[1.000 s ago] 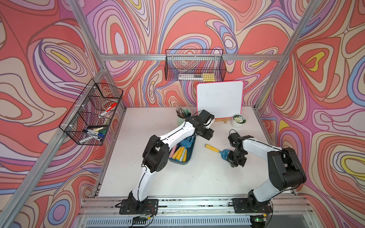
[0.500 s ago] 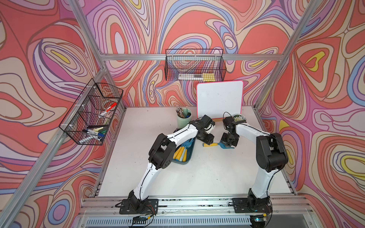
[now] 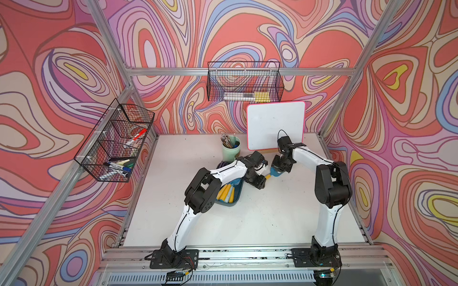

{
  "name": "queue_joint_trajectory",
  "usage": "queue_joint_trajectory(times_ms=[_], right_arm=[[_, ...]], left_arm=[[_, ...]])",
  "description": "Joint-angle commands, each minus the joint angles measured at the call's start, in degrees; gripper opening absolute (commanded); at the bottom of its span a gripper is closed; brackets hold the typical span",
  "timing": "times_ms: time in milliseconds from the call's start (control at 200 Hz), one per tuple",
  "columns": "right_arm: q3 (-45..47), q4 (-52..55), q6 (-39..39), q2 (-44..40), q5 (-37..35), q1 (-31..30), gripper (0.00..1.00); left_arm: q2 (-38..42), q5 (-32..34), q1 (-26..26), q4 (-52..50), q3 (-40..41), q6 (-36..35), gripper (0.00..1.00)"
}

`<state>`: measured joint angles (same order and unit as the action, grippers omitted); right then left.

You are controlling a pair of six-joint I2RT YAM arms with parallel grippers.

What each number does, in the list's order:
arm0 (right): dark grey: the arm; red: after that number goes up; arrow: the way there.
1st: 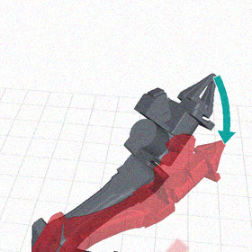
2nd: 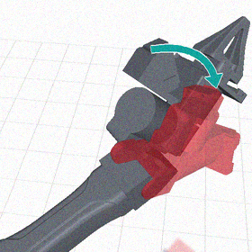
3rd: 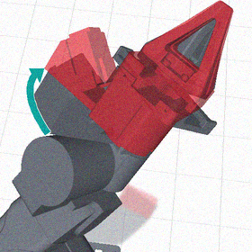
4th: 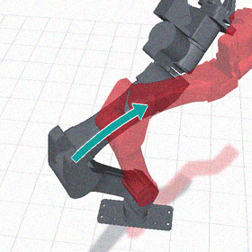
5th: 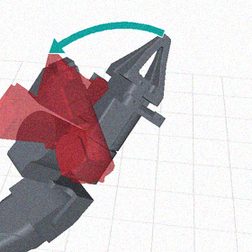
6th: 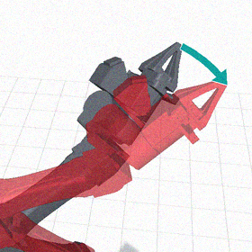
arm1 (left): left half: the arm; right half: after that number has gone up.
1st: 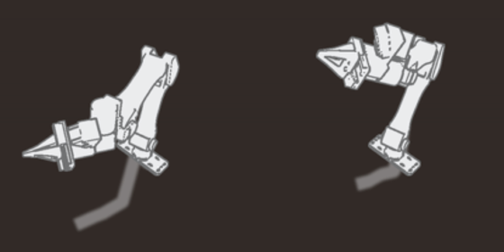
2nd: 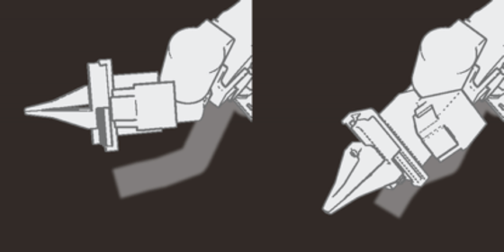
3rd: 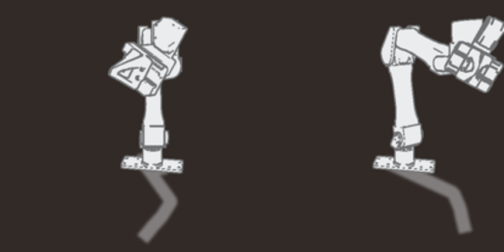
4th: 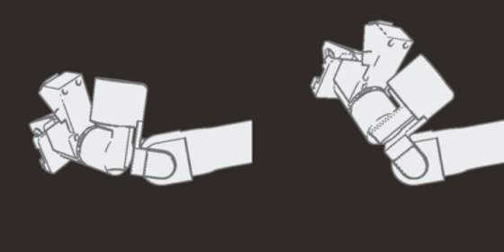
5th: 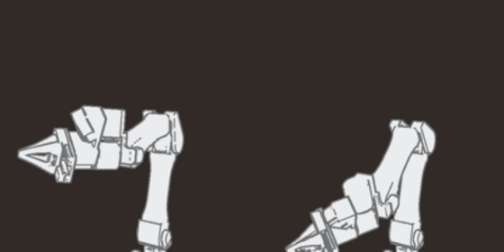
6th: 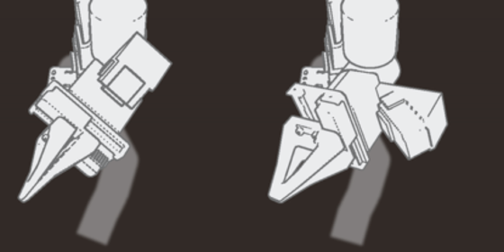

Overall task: Put the rake into the storage box
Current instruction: Adjust the rake at the center of the board, then pick up the rake at the center of the board.

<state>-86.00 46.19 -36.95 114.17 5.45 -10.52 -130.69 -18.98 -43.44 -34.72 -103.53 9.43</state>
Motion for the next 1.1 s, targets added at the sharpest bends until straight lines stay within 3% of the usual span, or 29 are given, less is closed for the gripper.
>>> queue_joint_trajectory(times_ms=[0,185,481,721,896,1092], right_arm=[[4.35,-1.45,-1.27,-7.09,3.71,0.15,0.21],[15.07,-4.69,-1.81,-16.62,8.96,0.09,0.24],[22.78,-6.42,-4.12,-20.08,9.90,-0.25,0.27],[18.92,-9.74,-7.72,-14.67,12.65,-0.40,0.40],[13.97,-8.13,-8.81,-8.21,14.24,-0.87,0.42],[7.73,-4.41,-8.19,-2.27,8.16,-3.79,0.42]], left_arm=[[0.71,0.80,-0.92,-0.15,-0.92,0.41,0.61],[-0.29,5.24,-1.81,-1.45,-3.57,-0.52,0.61],[-2.22,8.57,-4.35,-2.88,-5.19,-2.24,0.59],[10.22,19.08,-4.88,5.40,6.31,-3.69,0.63],[18.85,21.76,-4.88,6.80,12.14,-2.74,0.64],[26.02,25.49,-4.38,7.84,17.69,-0.43,0.64]])
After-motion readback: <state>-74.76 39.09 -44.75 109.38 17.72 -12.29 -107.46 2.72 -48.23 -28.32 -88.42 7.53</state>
